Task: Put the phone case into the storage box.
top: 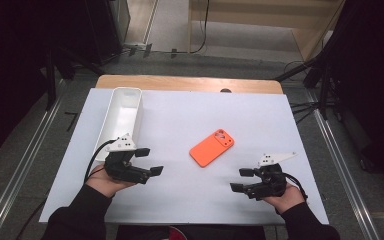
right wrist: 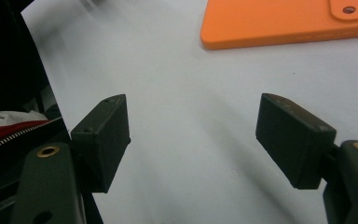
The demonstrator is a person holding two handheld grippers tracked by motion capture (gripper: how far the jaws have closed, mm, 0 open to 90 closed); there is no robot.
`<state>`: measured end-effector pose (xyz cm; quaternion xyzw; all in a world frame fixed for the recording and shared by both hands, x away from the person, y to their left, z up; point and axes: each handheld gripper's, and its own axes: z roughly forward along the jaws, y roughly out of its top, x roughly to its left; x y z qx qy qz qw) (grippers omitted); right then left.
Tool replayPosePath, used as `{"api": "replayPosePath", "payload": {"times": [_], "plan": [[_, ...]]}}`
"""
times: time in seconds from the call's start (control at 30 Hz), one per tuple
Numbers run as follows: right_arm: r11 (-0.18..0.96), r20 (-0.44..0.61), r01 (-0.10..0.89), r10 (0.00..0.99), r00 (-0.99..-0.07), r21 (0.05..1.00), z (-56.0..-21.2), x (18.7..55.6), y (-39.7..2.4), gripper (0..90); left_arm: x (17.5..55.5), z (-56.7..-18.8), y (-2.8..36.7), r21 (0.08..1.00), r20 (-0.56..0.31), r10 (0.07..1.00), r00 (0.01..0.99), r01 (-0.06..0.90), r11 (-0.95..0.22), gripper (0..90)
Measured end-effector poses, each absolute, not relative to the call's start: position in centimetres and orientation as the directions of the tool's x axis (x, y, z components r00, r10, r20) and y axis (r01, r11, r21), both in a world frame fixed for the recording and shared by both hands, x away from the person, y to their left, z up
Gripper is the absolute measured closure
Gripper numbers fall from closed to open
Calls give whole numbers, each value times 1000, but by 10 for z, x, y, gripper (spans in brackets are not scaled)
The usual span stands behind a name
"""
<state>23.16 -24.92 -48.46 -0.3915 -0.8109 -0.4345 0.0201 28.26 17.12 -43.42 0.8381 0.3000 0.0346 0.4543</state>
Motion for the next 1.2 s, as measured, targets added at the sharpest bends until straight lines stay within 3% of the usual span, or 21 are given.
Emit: {"api": "replayPosePath", "payload": {"times": [1.2], "plan": [[323, 378, 653, 609, -697, 685, -485, 232, -248, 248, 322, -425, 130, 763, -274, 504, 819, 504, -405, 185]]}}
